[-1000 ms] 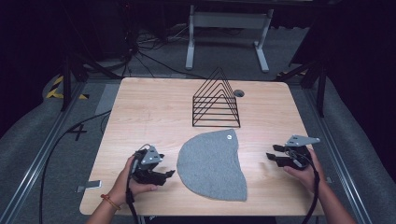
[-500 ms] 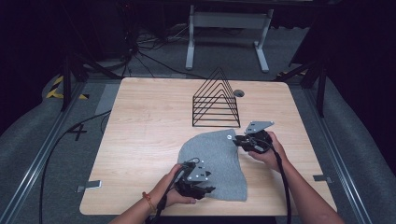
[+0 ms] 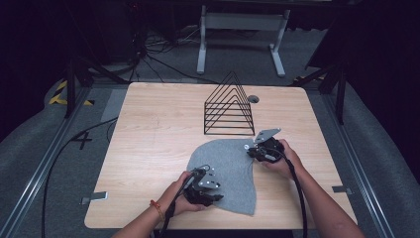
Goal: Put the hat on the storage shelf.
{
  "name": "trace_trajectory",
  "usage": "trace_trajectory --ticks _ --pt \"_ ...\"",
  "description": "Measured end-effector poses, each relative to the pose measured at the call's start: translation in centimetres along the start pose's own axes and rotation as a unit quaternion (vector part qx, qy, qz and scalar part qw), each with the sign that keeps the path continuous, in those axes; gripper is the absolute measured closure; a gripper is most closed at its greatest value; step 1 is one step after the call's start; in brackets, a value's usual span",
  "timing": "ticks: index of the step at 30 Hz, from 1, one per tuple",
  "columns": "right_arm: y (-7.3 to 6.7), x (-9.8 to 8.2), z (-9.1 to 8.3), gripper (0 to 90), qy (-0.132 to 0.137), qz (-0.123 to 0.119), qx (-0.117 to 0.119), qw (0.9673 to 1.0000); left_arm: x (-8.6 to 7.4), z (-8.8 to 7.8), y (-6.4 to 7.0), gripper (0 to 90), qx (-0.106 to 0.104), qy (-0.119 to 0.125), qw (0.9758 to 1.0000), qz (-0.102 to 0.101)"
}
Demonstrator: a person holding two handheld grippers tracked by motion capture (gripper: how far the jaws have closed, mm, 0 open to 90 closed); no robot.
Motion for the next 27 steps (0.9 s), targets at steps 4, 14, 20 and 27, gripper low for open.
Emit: trace_trajectory --ticks 4,14,20,27 --pt "-0.6 -1.3 -1.0 79.6 -0.008 0.007 0.012 0.9999 -1.8 -1.4 -1.9 58.3 0.028 -0.018 0.9992 -0.023" --pt "-4.3 -5.0 -3.8 70.9 -0.04 0.015 0.045 0.9981 -3.7 -2.4 -5.3 55.0 0.082 -0.032 0.9923 -0.088" --pt "-4.2 -3.9 -4.5 69.9 -0.005 0.012 0.036 0.9993 -4.3 -2.7 -6.9 52.9 0.099 -0.034 0.9898 -0.097" --pt "-1.1 -2.9 -2.7 74.3 0.007 0.031 -0.009 0.9995 -4.8 -2.9 -7.8 51.5 0.105 -0.032 0.9876 -0.112"
Point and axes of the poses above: each handheld gripper's, and its own axes: z roughly forward along the jaws, x roughly out of its top, y roughly to its right, the point moved 9 cm from there along z, roughly forward along the jaws, and after that the axes turned 12 degrees about z, right-handed, at the moved point
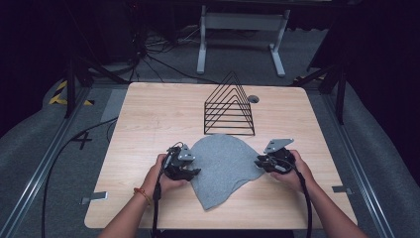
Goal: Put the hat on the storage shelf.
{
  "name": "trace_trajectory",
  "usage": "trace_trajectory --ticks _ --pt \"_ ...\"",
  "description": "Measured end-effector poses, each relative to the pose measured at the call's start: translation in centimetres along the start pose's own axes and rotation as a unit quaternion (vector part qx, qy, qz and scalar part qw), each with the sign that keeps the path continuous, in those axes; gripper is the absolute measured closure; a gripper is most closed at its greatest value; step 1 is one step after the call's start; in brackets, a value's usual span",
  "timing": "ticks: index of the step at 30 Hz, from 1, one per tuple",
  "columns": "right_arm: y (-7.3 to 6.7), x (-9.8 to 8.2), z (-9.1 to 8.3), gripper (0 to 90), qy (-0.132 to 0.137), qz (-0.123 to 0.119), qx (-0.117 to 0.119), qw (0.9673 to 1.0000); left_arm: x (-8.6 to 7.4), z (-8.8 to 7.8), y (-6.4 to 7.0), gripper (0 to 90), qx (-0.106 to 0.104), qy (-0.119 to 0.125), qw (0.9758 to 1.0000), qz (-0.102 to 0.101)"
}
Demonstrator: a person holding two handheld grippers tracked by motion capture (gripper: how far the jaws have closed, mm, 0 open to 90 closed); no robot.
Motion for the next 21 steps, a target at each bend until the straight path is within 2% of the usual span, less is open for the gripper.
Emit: trace_trajectory --ticks 1,2,6,7,9,11,15,16,19,21 --pt "0.0 -0.3 0.4 75.5 0.003 0.009 0.014 0.9999 0.0 0.0 -0.1 51.4 0.004 0.002 1.0 0.0" --pt "-0.2 -0.4 0.3 75.4 0.002 0.014 0.022 0.9997 -0.1 -0.1 0.0 51.7 -0.004 0.001 1.0 -0.002" --pt "-1.7 -1.7 -0.6 74.6 -0.008 0.015 0.038 0.9991 -0.3 -0.2 0.1 52.2 -0.008 0.003 1.0 0.0" --pt "-2.2 -2.2 -1.0 72.0 -0.009 0.018 0.047 0.9987 -0.2 -0.2 0.1 52.0 -0.008 0.004 1.0 0.0" --pt "-2.9 -3.0 -1.5 70.5 -0.014 0.012 0.052 0.9985 -0.1 -0.1 0.2 52.0 -0.008 0.006 0.9999 -0.002" --pt "-3.6 -3.6 -2.0 70.5 -0.017 0.019 0.06 0.9979 0.0 0.0 0.2 51.8 -0.007 0.007 1.0 0.0" --pt "-4.8 -4.3 -2.5 70.0 -0.024 0.022 0.064 0.9974 0.1 0.1 0.0 49.0 0.004 0.007 0.9999 -0.01" --pt "-5.1 -4.3 -2.6 69.3 -0.024 0.02 0.066 0.9973 0.0 0.1 -0.2 45.2 0.014 0.0 0.9997 -0.021" --pt "-6.0 -4.5 -2.8 67.2 -0.038 0.014 0.071 0.9967 -0.5 0.1 -0.8 35.8 0.019 0.0 0.9987 -0.048" --pt "-6.3 -4.2 -2.8 64.0 -0.04 0.012 0.073 0.9965 -0.9 -0.2 -1.2 32.6 0.027 -0.005 0.9976 -0.063"
Point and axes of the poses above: each handheld gripper's, and its own axes: z roughly forward along the jaws, x roughly out of its top, y roughly to its right, the point moved 9 cm from there along z, roughly forward along the jaws, and after that the axes turned 12 degrees about z, right-handed, at the moved point
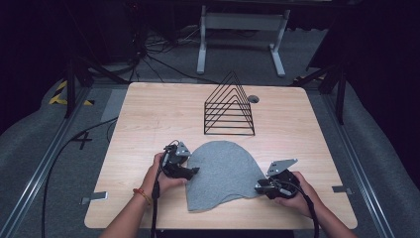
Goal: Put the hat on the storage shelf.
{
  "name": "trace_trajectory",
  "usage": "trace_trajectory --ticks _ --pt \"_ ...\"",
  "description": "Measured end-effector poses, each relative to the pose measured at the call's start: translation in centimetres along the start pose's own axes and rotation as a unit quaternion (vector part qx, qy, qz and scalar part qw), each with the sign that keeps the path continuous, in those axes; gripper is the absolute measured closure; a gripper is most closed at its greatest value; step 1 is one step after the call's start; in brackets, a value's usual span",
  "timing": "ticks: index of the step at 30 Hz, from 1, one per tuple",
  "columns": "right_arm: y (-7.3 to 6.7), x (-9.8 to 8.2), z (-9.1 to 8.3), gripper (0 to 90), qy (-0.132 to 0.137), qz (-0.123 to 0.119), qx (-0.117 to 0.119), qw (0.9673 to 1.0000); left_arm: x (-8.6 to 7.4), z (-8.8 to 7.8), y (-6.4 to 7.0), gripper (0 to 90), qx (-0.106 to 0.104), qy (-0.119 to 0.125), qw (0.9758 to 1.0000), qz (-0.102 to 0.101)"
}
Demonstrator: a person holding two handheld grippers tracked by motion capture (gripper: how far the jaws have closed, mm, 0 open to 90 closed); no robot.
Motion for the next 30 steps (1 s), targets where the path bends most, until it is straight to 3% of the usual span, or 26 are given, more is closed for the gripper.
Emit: trace_trajectory --ticks 3,6,10,13,15,19,21,26,28,30 --pt "1.1 2.0 -0.4 60.0 0.03 -0.007 -0.019 0.9993 -0.4 -0.3 -0.2 32.6 -0.002 -0.002 0.9999 -0.014" --pt "3.6 4.5 -0.2 56.3 0.057 0.001 -0.041 0.9976 -0.5 -0.4 -0.1 30.7 0.002 -0.003 0.9997 -0.025" --pt "6.5 6.5 2.0 49.4 0.051 0.026 -0.044 0.9974 -0.5 -0.3 0.3 28.6 0.006 -0.012 0.9998 -0.015" --pt "7.3 7.0 3.9 43.6 0.039 0.043 -0.044 0.9974 -0.3 -0.1 0.5 28.5 0.009 -0.002 0.9998 -0.015" --pt "7.3 7.4 4.3 42.3 0.047 0.051 -0.041 0.9968 -0.1 0.1 0.5 28.5 0.008 -0.002 0.9999 -0.013" --pt "6.8 7.6 4.5 53.1 0.039 0.043 -0.046 0.9972 0.4 0.2 0.7 33.8 0.001 -0.006 1.0 0.0" --pt "6.3 7.5 4.4 62.4 0.035 0.044 -0.042 0.9975 0.6 0.2 0.9 44.5 -0.006 -0.008 0.9999 -0.001" --pt "5.6 7.1 4.2 75.4 0.028 0.055 -0.034 0.9975 0.7 0.0 0.7 61.4 -0.012 -0.017 0.9998 -0.005" --pt "5.6 7.0 4.1 81.8 0.031 0.064 -0.022 0.9973 0.8 0.2 0.5 72.4 -0.02 -0.007 0.9996 -0.018" --pt "5.6 6.9 4.1 84.5 0.036 0.072 -0.011 0.9967 0.9 0.3 0.3 80.8 -0.021 -0.006 0.9996 -0.015"
Point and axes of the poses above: each handheld gripper's, and its own axes: z roughly forward along the jaws, x roughly out of its top, y roughly to its right, the point moved 9 cm from there along z, roughly forward along the jaws, and after that the axes turned 12 degrees about z, right-handed, at the moved point
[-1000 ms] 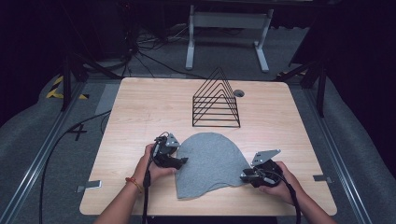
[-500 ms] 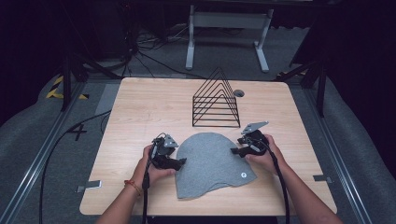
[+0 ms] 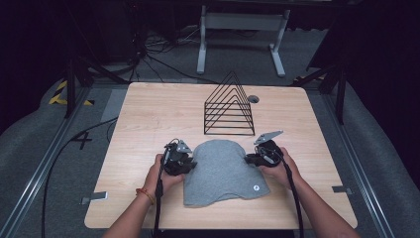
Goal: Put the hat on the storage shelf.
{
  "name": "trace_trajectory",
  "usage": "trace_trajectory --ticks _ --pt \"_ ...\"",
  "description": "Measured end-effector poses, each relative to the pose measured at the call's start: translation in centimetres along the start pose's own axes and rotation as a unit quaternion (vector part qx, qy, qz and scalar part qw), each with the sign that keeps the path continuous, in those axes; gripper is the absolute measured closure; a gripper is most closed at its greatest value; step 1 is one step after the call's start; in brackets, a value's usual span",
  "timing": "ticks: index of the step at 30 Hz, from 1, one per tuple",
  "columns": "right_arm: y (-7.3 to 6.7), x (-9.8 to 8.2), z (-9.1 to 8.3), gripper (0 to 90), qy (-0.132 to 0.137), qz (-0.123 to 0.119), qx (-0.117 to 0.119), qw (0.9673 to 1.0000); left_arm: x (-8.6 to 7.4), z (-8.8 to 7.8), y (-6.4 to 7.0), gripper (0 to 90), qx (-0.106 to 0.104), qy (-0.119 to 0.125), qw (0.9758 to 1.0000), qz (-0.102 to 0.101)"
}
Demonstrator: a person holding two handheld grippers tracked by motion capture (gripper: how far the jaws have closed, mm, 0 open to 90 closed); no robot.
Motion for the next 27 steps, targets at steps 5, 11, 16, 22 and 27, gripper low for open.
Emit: trace_trajectory --ticks 5,11,16,22,27 --pt "-0.1 -0.3 -0.3 85.6 0.009 0.0 -0.002 1.0 0.1 0.0 0.1 85.7 -0.009 0.002 0.9999 0.004" --pt "-0.9 0.5 -2.7 86.1 0.047 -0.021 0.011 0.9986 1.7 -1.4 0.7 86.2 0.003 0.025 0.9993 0.028" --pt "-1.3 1.6 -5.1 86.1 0.08 -0.026 0.016 0.9963 4.2 -2.7 0.8 86.2 0.004 0.054 0.9972 0.051" --pt "-2.5 4.1 -8.9 86.1 0.133 -0.044 0.016 0.99 8.4 -6.1 0.6 86.5 0.01 0.11 0.9897 0.09" --pt "-2.9 6.4 -11.6 86.1 0.17 -0.047 0.013 0.9843 12.7 -9.3 0.0 86.7 0.018 0.148 0.9829 0.108"
Point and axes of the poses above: each handheld gripper's, and its own axes: z roughly forward along the jaws, x roughly out of its top, y roughly to its right, the point moved 9 cm from there along z, roughly forward along the jaws, and after that the axes turned 12 degrees about z, right-handed, at the moved point
